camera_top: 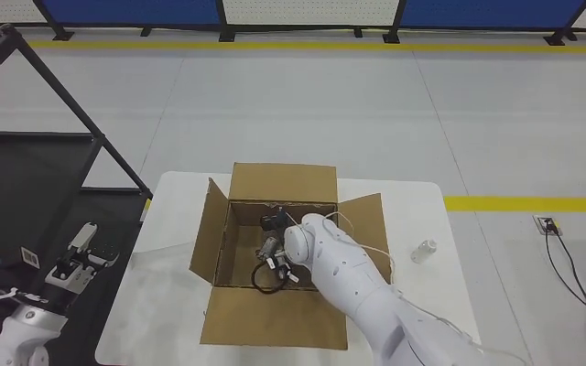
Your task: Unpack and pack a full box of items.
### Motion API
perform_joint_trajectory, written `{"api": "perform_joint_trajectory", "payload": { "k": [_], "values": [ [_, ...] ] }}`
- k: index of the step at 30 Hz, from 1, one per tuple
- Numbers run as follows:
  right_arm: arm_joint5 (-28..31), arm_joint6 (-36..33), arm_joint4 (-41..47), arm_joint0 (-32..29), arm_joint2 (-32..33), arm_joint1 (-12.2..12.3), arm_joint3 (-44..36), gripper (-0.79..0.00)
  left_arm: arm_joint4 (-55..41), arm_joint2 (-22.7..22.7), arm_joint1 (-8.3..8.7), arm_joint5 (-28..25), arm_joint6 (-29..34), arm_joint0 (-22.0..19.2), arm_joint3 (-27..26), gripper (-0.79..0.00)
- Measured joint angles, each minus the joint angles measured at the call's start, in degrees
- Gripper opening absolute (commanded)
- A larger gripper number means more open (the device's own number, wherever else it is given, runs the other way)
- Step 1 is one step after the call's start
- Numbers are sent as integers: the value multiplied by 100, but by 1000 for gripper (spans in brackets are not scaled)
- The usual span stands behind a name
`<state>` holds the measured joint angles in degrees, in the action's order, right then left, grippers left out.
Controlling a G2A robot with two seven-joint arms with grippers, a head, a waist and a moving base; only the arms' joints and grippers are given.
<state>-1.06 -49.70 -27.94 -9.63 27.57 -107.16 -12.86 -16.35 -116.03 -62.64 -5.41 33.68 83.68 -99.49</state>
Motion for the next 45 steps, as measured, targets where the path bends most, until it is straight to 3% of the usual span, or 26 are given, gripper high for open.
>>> {"api": "perform_joint_trajectory", "payload": {
  "k": [11,18,23,29,36,40,45],
  "values": [
    [268,594,-476,36,27,186,-111,-785,47,132,17,39,-82,-24,-57,0],
    [873,1046,-876,-153,56,460,-406,-785,116,229,31,94,-111,-38,-140,0],
    [919,1502,-1266,-478,103,736,-938,-785,208,333,40,111,-103,-54,-204,0],
    [559,1514,-1816,-1123,430,1307,-2325,-785,307,456,49,111,-100,-65,-278,0],
    [38,523,-3136,-2750,1590,2340,-5609,-785,373,583,52,91,-138,-18,-414,0],
    [338,60,-3772,-3794,2365,2744,-7266,-785,392,625,51,71,-182,34,-481,0],
    [840,277,-3984,-4474,2905,2929,-8122,-785,390,650,48,40,-245,118,-532,0]
  ]
}}
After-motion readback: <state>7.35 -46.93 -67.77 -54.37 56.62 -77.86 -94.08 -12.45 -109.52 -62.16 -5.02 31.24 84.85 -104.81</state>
